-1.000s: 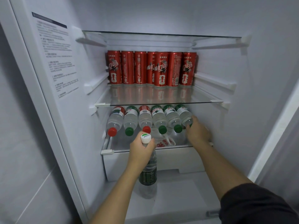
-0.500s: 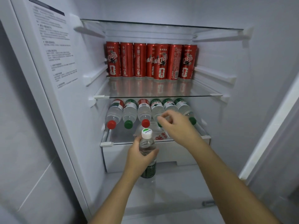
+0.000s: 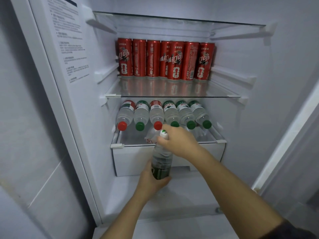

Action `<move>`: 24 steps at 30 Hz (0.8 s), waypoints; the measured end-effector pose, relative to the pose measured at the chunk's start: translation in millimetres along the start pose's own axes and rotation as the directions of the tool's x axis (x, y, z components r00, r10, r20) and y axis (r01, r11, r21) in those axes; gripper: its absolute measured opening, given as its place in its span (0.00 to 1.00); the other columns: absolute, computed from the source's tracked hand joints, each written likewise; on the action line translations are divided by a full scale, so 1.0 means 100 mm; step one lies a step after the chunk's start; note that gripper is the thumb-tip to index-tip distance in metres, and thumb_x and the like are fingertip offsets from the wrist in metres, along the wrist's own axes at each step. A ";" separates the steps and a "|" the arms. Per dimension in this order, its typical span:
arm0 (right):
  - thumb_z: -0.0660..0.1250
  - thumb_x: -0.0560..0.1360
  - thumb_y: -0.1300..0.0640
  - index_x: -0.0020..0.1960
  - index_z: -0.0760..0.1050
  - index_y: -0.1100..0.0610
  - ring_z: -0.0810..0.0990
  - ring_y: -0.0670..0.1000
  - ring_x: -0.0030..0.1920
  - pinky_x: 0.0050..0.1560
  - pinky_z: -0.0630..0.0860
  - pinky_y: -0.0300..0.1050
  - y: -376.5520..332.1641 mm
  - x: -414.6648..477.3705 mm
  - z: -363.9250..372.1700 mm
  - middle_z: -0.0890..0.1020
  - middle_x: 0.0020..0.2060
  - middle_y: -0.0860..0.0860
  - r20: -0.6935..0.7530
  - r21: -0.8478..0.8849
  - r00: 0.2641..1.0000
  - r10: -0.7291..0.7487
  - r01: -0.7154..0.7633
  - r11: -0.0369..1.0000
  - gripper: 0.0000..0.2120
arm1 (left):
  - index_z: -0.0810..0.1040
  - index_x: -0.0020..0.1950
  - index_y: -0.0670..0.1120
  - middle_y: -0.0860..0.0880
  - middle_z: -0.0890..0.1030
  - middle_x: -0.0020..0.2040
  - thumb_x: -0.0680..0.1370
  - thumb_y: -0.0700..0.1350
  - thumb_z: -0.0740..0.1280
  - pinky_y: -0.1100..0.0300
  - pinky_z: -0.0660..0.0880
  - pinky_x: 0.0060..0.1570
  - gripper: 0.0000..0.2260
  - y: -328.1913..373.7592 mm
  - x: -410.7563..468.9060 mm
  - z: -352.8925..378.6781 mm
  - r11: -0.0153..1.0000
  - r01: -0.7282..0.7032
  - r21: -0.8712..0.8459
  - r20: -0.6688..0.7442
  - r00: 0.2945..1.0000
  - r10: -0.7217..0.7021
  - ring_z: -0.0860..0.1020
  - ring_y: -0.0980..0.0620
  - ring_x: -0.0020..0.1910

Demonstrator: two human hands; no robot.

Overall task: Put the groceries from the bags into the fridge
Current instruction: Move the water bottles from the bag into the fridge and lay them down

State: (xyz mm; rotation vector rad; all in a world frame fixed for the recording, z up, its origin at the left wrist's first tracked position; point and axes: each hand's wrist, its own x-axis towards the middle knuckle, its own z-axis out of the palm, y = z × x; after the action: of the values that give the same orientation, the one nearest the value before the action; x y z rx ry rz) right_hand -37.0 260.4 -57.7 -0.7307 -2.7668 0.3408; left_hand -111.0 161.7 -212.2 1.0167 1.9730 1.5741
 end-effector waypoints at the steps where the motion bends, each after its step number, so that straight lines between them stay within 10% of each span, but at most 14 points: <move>1: 0.59 0.77 0.43 0.52 0.69 0.52 0.77 0.56 0.43 0.42 0.75 0.48 0.04 0.00 0.00 0.78 0.41 0.51 -0.008 0.016 1.000 0.018 -0.018 1.000 0.12 | 0.70 0.56 0.59 0.57 0.79 0.51 0.66 0.42 0.79 0.72 0.75 0.40 0.27 0.01 -0.01 0.01 1.000 -0.004 0.009 0.016 1.000 0.004 0.79 0.65 0.47; 5: 0.61 0.77 0.46 0.44 0.68 0.54 0.75 0.53 0.37 0.39 0.71 0.48 0.27 -0.09 -0.04 0.76 0.36 0.51 -0.074 0.101 0.995 0.069 -0.061 0.993 0.11 | 0.71 0.52 0.59 0.57 0.80 0.49 0.66 0.46 0.79 0.67 0.76 0.42 0.22 0.09 -0.03 -0.02 0.992 -0.050 0.117 0.062 0.997 0.043 0.80 0.59 0.47; 10: 0.66 0.73 0.52 0.34 0.65 0.54 0.65 0.46 0.27 0.30 0.62 0.41 0.61 -0.27 -0.24 0.67 0.24 0.44 -0.301 0.626 0.908 0.292 -0.044 0.779 0.14 | 0.73 0.56 0.63 0.64 0.79 0.48 0.64 0.52 0.75 0.63 0.74 0.44 0.22 0.66 -0.02 -0.28 0.864 -0.257 0.433 0.018 0.961 0.276 0.76 0.62 0.45; 16: 0.63 0.79 0.52 0.37 0.79 0.54 0.61 0.47 0.20 0.23 0.54 0.37 0.89 -0.52 -0.52 0.74 0.24 0.55 0.117 0.915 0.961 0.251 -0.203 0.350 0.14 | 0.72 0.67 0.54 0.56 0.78 0.59 0.68 0.55 0.74 0.57 0.66 0.58 0.28 1.15 0.56 -0.47 0.386 -0.516 0.765 0.186 0.751 0.634 0.75 0.54 0.58; 19: 0.64 0.78 0.54 0.45 0.77 0.57 0.62 0.45 0.18 0.19 0.57 0.34 0.98 -0.47 -0.46 0.75 0.26 0.56 0.137 0.969 0.919 0.369 -0.202 0.144 0.07 | 0.70 0.71 0.51 0.52 0.75 0.66 0.69 0.54 0.76 0.49 0.60 0.69 0.32 1.17 0.87 -0.29 0.458 -0.516 0.724 0.106 0.739 0.665 0.70 0.50 0.67; 24: 0.62 0.80 0.56 0.46 0.75 0.56 0.68 0.44 0.19 0.18 0.64 0.33 1.01 -0.32 -0.24 0.76 0.24 0.53 0.134 0.984 0.835 0.535 -0.048 -0.171 0.06 | 0.49 0.79 0.46 0.46 0.54 0.79 0.71 0.59 0.73 0.46 0.53 0.76 0.46 1.25 1.27 -0.09 0.658 -0.310 0.686 0.027 0.915 0.403 0.53 0.47 0.78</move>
State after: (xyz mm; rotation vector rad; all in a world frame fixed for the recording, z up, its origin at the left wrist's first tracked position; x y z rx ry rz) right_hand 42.2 333.0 -70.6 -0.7723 -1.0802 1.9136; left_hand -164.1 263.8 -75.2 1.7159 2.6582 1.0756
